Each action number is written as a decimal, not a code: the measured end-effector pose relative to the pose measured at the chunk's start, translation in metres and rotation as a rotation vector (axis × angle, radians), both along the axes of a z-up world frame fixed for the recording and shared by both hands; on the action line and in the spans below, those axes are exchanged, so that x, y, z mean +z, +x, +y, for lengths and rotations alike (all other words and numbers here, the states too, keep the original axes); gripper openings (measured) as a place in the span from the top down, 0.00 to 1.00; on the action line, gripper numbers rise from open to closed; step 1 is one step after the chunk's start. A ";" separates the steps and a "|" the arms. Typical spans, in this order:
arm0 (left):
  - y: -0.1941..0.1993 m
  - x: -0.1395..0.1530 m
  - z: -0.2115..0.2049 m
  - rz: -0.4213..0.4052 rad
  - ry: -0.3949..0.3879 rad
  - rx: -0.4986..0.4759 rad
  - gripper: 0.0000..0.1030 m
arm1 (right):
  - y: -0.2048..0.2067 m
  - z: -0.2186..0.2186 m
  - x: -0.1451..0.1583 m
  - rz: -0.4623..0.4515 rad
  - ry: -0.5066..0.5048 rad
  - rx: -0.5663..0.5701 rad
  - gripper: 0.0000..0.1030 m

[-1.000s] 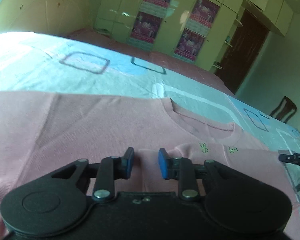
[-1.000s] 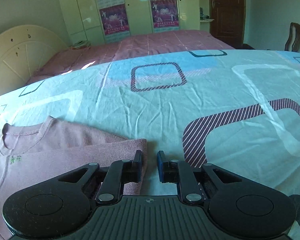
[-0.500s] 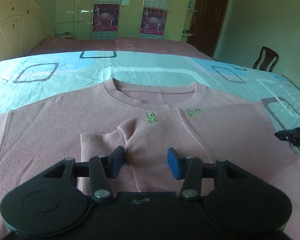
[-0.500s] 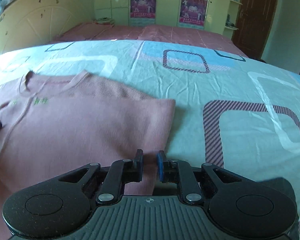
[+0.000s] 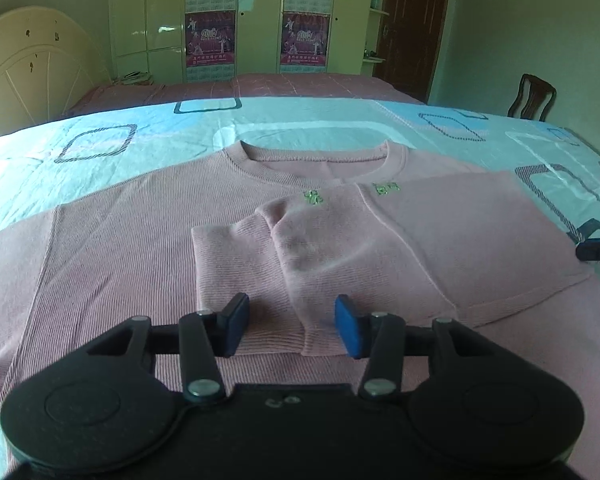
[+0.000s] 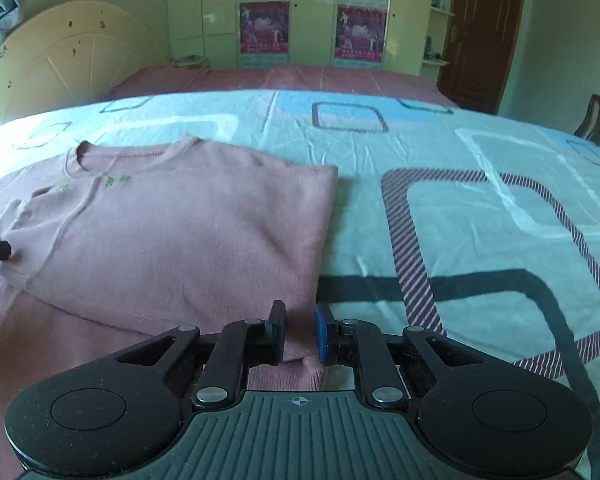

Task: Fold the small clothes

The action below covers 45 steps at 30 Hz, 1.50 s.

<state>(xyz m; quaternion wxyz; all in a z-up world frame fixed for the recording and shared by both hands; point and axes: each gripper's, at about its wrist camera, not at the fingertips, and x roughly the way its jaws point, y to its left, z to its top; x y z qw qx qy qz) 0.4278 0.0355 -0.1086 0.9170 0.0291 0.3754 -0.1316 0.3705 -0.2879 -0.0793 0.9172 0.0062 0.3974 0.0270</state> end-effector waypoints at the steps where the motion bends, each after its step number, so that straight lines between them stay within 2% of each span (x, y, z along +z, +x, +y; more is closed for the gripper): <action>1: -0.001 -0.001 0.002 -0.004 -0.009 -0.005 0.56 | 0.005 0.000 -0.009 0.053 -0.001 -0.016 0.85; 4: -0.002 0.003 0.005 0.002 -0.016 -0.005 0.56 | 0.004 0.001 -0.006 0.058 0.007 -0.053 0.85; 7: -0.008 0.009 0.012 -0.004 -0.029 0.025 0.53 | -0.012 0.004 0.009 0.007 0.051 -0.070 0.85; 8: -0.011 0.011 0.016 -0.010 -0.035 0.039 0.51 | -0.017 0.006 0.011 0.001 0.056 -0.071 0.81; 9: -0.016 0.014 0.021 -0.019 -0.033 0.062 0.41 | -0.020 0.008 0.013 -0.002 0.057 -0.071 0.59; 11: -0.031 0.021 0.036 -0.038 -0.022 0.130 0.37 | -0.027 0.013 0.015 -0.034 0.073 -0.042 0.24; 16: -0.074 0.030 0.097 -0.012 -0.040 0.361 0.37 | -0.025 0.031 0.020 -0.088 0.119 0.039 0.26; 17: -0.084 0.031 0.113 -0.006 -0.045 0.424 0.38 | -0.023 0.035 0.020 -0.095 0.134 0.049 0.36; 18: -0.092 0.032 0.131 -0.001 -0.066 0.483 0.40 | -0.021 0.040 0.020 -0.093 0.147 0.057 0.50; 20: -0.111 0.034 0.177 0.001 -0.147 0.625 0.40 | -0.016 0.049 0.018 -0.074 0.169 0.062 0.62; 23: -0.133 0.032 0.246 -0.016 -0.266 0.803 0.40 | -0.017 0.061 0.021 -0.061 0.208 0.044 0.62; 27: -0.146 0.025 0.330 -0.062 -0.426 0.962 0.44 | -0.025 0.083 0.024 -0.055 0.182 0.020 0.62; 31: -0.147 0.015 0.390 -0.106 -0.568 1.031 0.54 | -0.025 0.108 0.023 -0.021 0.202 -0.053 0.62; 35: -0.150 0.003 0.427 -0.138 -0.685 1.049 0.65 | -0.022 0.138 0.034 -0.030 0.212 -0.086 0.62; 39: -0.144 -0.005 0.446 -0.157 -0.735 1.060 0.77 | -0.017 0.160 0.048 -0.051 0.195 -0.092 0.62; 42: -0.138 -0.008 0.457 -0.169 -0.786 1.080 0.82 | -0.013 0.163 0.054 -0.060 0.193 -0.104 0.62; 45: -0.129 -0.003 0.461 -0.174 -0.772 1.074 0.88 | -0.011 0.160 0.055 -0.061 0.193 -0.114 0.62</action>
